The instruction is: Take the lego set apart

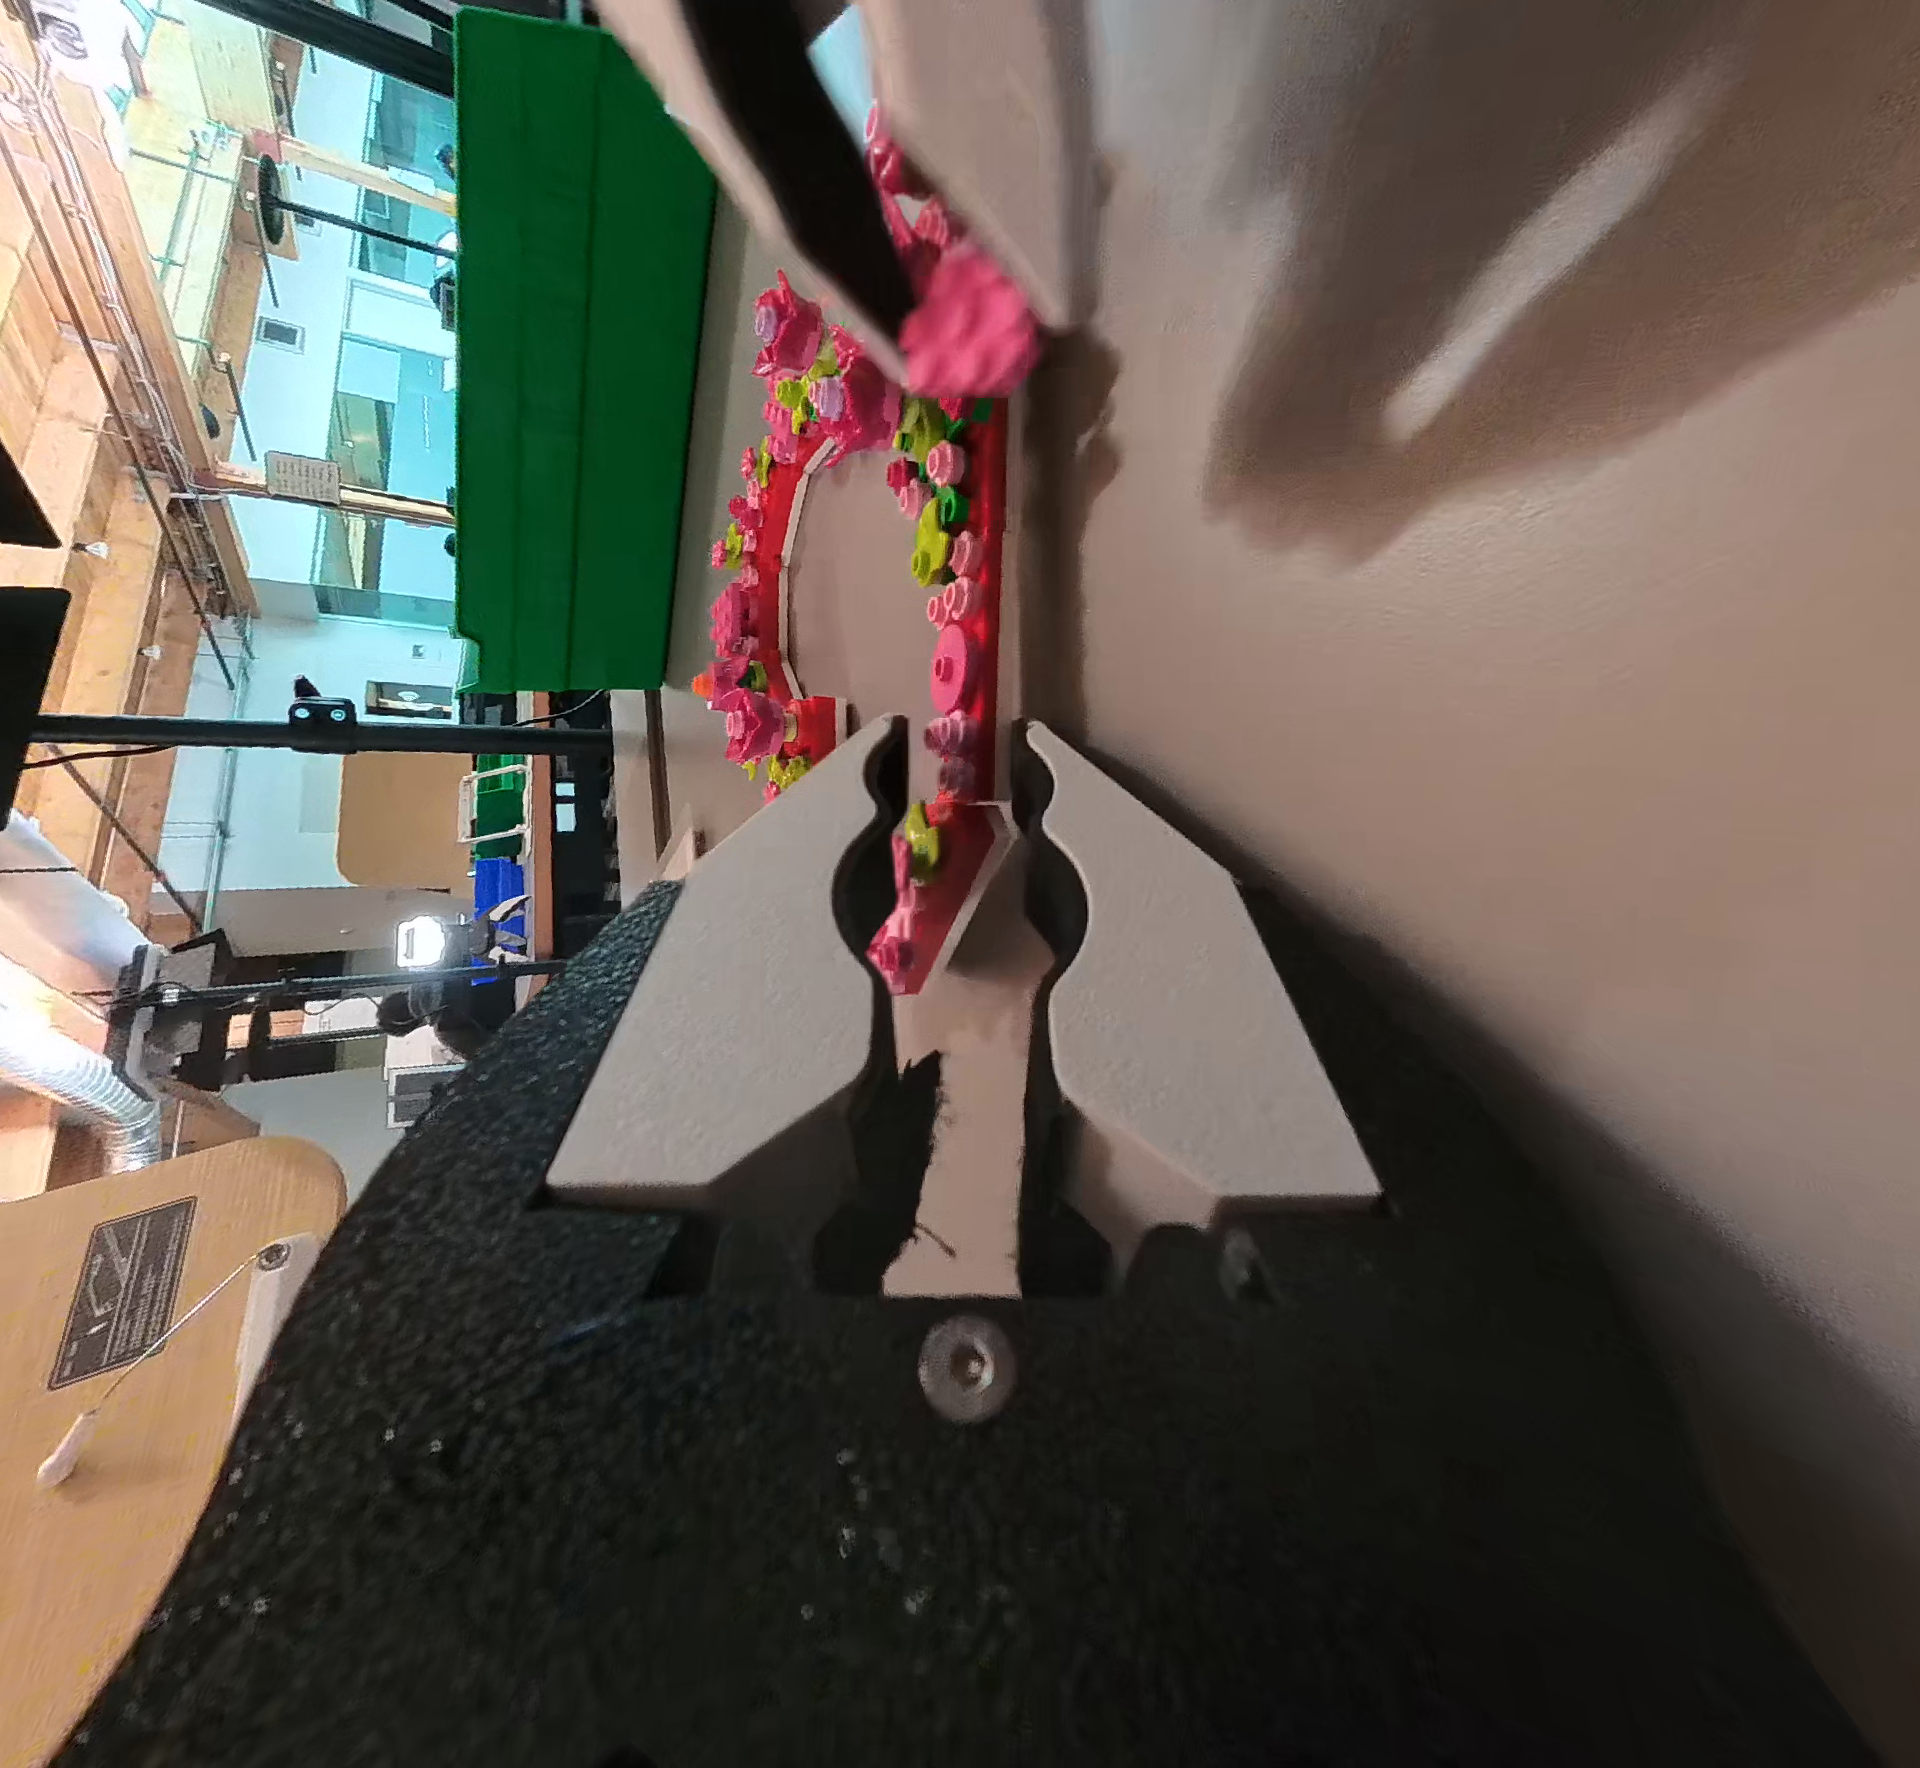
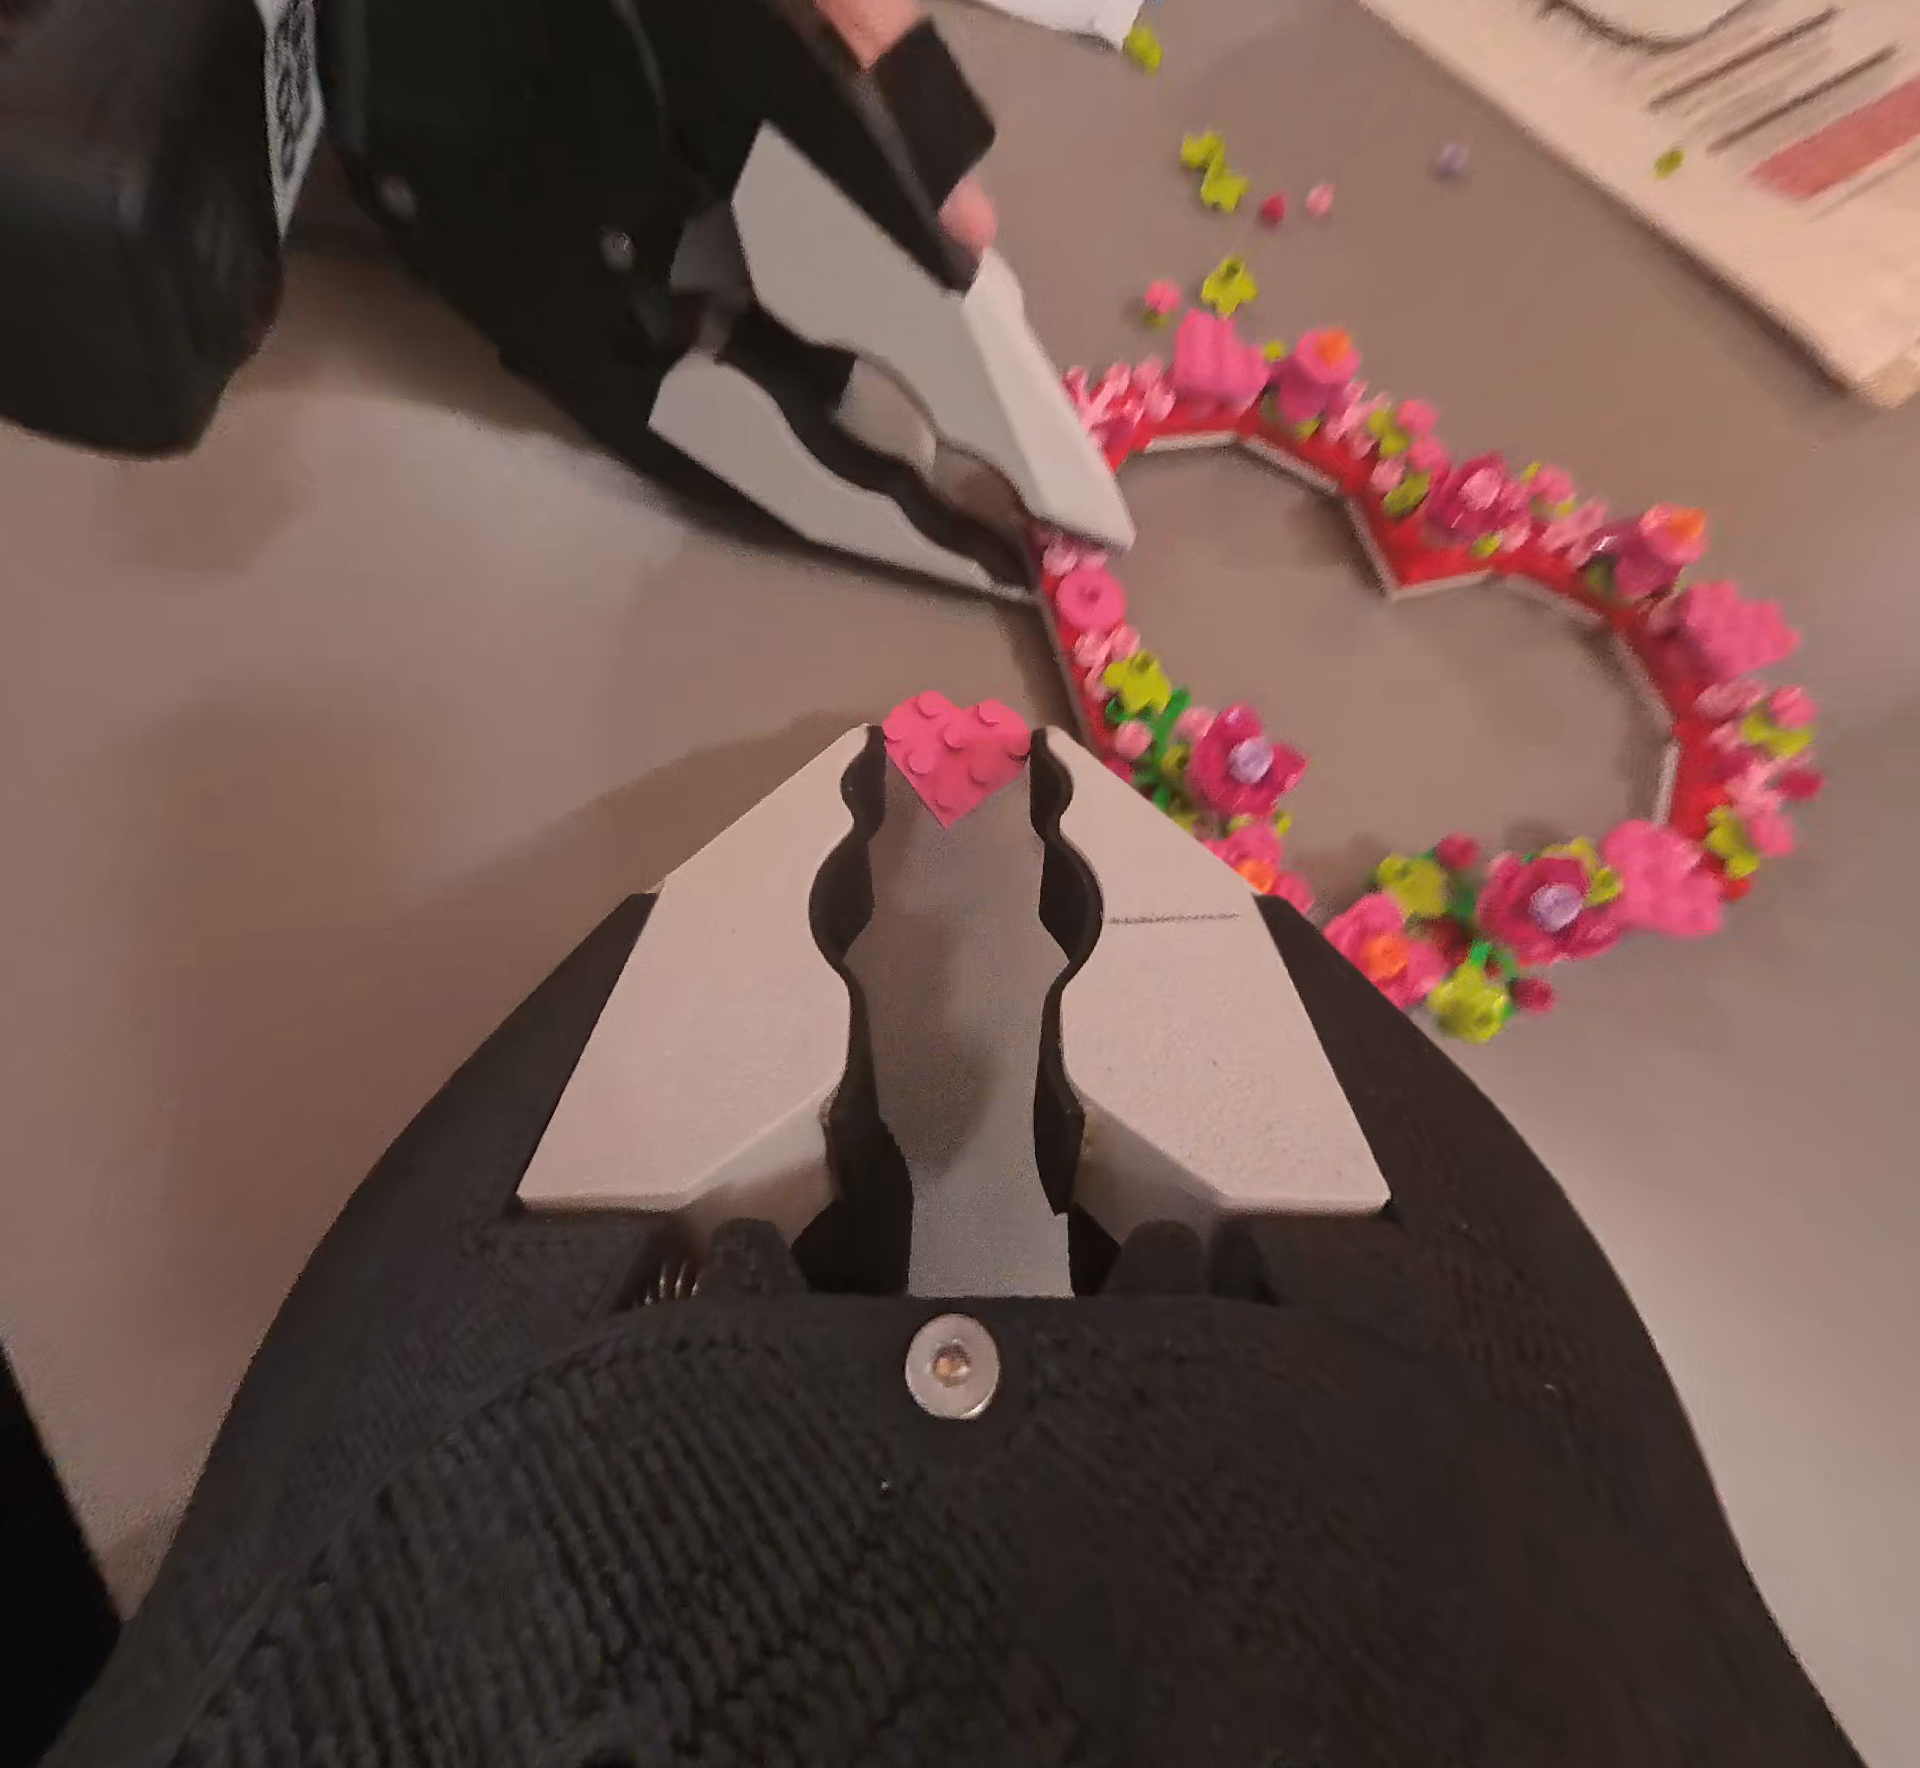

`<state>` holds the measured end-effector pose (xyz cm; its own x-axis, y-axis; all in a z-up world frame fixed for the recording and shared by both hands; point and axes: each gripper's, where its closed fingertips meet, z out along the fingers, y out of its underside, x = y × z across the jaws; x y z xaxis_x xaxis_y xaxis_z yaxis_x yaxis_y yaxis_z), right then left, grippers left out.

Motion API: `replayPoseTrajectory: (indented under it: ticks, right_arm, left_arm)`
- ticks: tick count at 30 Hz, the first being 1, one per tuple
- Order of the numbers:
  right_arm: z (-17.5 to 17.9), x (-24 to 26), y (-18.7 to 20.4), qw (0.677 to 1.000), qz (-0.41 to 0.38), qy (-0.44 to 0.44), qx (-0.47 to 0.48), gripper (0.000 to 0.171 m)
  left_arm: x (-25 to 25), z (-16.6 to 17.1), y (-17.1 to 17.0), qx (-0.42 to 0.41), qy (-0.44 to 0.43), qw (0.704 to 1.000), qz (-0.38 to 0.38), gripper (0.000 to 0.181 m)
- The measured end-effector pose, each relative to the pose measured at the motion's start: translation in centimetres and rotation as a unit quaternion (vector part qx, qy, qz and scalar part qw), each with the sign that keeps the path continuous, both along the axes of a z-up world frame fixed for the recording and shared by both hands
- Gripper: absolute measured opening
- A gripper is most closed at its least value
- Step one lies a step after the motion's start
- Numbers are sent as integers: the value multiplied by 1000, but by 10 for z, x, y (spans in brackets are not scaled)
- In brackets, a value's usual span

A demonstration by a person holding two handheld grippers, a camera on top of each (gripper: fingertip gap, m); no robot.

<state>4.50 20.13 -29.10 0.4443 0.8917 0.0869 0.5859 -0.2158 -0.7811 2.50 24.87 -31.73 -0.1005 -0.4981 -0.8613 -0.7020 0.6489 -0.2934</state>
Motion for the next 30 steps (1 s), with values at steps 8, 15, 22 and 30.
replayPoseTrajectory:
  ticks: [8,15,22,30]
  right_arm:
    - [0,-19,33,995,78,-63,-10,26]
    - [-14,-21,40,991,104,-56,-70,27]
    - [-16,-20,39,989,110,-43,-93,27]
    - [-17,-17,40,987,113,-43,-103,27]
  left_arm:
    - [2,6,1,23,-10,1000,2,27]
    - [6,16,-1,64,-26,998,-4,46]
    - [11,9,-8,78,2,996,-33,26]
    - [16,5,-13,98,24,993,-63,17]
